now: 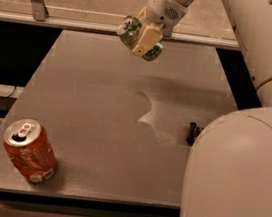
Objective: Knock green can over
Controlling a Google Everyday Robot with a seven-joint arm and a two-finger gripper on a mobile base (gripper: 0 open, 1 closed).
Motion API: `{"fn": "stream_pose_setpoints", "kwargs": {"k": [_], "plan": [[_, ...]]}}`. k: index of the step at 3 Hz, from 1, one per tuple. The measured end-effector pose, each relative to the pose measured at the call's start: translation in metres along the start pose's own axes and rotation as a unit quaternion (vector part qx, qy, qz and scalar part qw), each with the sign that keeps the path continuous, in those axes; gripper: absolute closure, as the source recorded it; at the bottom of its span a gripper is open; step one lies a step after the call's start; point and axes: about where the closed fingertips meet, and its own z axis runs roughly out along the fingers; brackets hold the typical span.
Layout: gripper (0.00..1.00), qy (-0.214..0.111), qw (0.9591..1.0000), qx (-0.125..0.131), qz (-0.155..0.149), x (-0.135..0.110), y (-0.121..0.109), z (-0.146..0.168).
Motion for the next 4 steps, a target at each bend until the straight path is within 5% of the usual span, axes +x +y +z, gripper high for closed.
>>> {"fn": "stream_pose_setpoints", "kwargs": {"k": [1,4], "plan": [[1.00,0.042,0.9985,-0.025,-0.023,0.003,0.015,0.015],[0.36,0.059,0.9943,-0.082,-0.035,-0.005,0.062,0.074]]}}
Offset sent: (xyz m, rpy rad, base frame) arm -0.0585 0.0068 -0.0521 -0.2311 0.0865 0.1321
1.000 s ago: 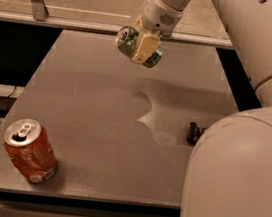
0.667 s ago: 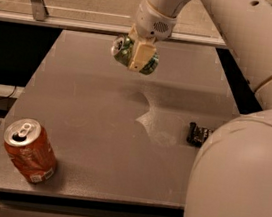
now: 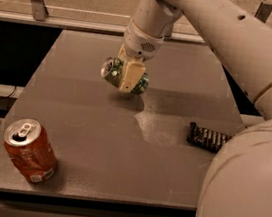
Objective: Knock green can over
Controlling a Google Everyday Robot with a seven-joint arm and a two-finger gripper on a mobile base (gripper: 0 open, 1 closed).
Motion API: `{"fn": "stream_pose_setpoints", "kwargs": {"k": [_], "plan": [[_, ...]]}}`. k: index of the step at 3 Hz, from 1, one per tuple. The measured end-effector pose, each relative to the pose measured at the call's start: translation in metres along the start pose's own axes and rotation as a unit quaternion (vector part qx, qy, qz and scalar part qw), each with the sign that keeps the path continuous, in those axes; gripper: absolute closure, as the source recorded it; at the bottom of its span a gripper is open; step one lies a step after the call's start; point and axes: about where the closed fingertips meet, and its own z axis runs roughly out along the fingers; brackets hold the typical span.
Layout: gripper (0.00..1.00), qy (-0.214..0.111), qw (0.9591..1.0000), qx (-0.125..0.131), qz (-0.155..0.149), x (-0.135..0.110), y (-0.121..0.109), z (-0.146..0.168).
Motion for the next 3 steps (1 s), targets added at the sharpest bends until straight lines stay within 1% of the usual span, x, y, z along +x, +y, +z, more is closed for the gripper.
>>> {"fn": "stream_pose_setpoints", "kwargs": {"k": [1,2,3], "plan": [[0.13,-0.001,0.9999,-0.012,0.001,-0.002,0.009,0.014],[0.00,-0.003,0.9998,-0.018,0.001,-0.004,0.014,0.021],[0.00,-0.005,0.9998,-0.020,0.000,-0.006,0.015,0.024]]}}
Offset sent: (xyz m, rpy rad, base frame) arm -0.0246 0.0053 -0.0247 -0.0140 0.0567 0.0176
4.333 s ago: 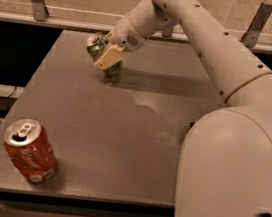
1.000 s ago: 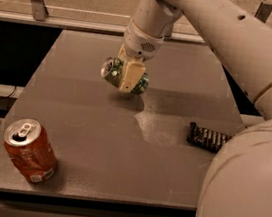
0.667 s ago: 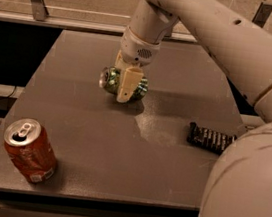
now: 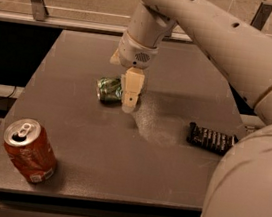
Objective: Knock green can over
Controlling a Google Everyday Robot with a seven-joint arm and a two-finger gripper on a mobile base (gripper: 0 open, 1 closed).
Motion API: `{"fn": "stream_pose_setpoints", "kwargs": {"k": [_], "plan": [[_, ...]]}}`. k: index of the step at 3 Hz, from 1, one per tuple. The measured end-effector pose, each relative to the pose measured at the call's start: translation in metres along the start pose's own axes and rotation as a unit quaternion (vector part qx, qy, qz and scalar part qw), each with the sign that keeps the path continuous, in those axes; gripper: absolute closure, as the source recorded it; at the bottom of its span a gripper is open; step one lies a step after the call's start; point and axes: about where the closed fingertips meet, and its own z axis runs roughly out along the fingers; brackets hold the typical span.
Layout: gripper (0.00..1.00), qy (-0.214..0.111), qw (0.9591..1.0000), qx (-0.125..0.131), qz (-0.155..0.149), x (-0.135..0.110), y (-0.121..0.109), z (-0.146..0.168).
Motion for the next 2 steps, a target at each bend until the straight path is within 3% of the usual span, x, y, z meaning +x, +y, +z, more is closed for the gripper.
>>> {"fn": "stream_pose_setpoints", "kwargs": {"k": [1,2], "plan": [[0.00,-0.027,0.9994,0.010,0.017,0.005,-0.003,-0.005],[0.00,-0.085,0.9936,0.051,0.055,0.031,-0.015,-0.023]]}}
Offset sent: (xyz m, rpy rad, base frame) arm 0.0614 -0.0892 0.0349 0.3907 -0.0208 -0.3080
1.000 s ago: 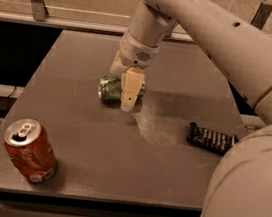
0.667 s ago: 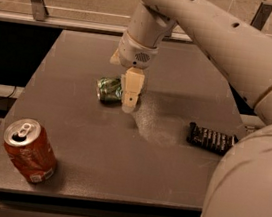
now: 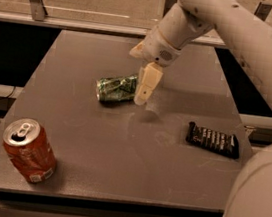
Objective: Knock green can over
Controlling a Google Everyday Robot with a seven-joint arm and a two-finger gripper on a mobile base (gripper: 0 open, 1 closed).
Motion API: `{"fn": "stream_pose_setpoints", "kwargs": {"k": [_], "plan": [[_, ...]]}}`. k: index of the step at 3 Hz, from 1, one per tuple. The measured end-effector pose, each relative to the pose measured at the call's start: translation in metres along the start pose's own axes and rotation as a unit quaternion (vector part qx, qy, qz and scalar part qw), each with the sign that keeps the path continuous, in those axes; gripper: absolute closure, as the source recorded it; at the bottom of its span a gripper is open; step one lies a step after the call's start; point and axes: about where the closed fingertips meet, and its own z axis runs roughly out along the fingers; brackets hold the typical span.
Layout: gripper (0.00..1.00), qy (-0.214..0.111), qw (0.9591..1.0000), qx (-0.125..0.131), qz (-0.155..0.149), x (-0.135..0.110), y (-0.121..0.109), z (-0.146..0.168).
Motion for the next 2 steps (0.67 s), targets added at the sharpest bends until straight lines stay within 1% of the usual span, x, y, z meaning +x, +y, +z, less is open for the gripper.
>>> {"fn": "stream_pose_setpoints", "kwargs": {"k": [1,2], "plan": [[0.00,-0.075,0.9929,0.086,0.033,0.031,-0.030,-0.049],[0.00,-0.113,0.9771,0.175,0.047,0.058,-0.055,-0.106]]}}
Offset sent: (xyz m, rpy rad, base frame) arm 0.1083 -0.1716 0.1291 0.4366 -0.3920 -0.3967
